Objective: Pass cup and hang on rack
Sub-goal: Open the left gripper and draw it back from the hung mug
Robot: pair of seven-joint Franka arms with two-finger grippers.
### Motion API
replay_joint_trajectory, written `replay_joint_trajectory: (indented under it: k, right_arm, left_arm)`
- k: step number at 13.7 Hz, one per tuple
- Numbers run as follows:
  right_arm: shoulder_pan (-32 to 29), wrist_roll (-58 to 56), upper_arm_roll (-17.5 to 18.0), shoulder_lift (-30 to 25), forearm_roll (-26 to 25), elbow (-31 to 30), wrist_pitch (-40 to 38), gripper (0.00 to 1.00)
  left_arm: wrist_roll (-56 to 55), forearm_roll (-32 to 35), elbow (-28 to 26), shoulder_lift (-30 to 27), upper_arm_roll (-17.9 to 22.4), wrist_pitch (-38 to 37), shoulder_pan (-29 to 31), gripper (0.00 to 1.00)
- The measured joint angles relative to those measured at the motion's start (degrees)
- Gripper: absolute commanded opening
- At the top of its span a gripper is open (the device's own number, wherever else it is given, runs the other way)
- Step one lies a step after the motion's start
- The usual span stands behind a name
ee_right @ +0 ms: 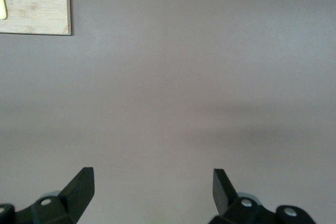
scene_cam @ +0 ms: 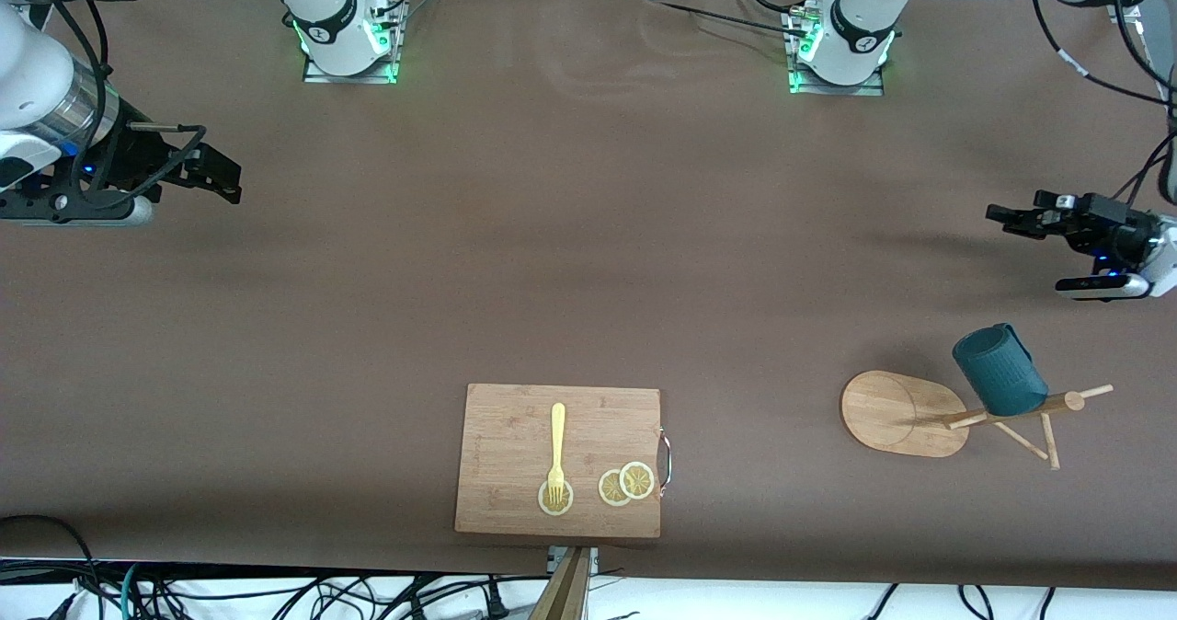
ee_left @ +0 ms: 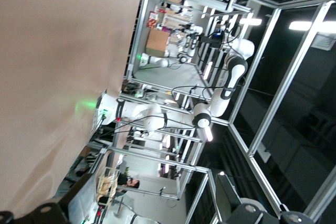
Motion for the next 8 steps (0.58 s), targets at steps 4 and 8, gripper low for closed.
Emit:
replay_joint_trajectory:
  k: [4,8]
  right_arm:
    - [0.0,0.0,0.0,0.0,0.0,0.0,0.0,1.00]
    - [0.0,0.0,0.0,0.0,0.0,0.0,0.0,1.00]
  left_arm:
    - [-8.6,9.3,8.9,-7.1,-0.2,0.2,-4.3,1.00]
    - [-10.4,23.5,21.5,-9.4,-0.4,5.4,-12.3,1.00]
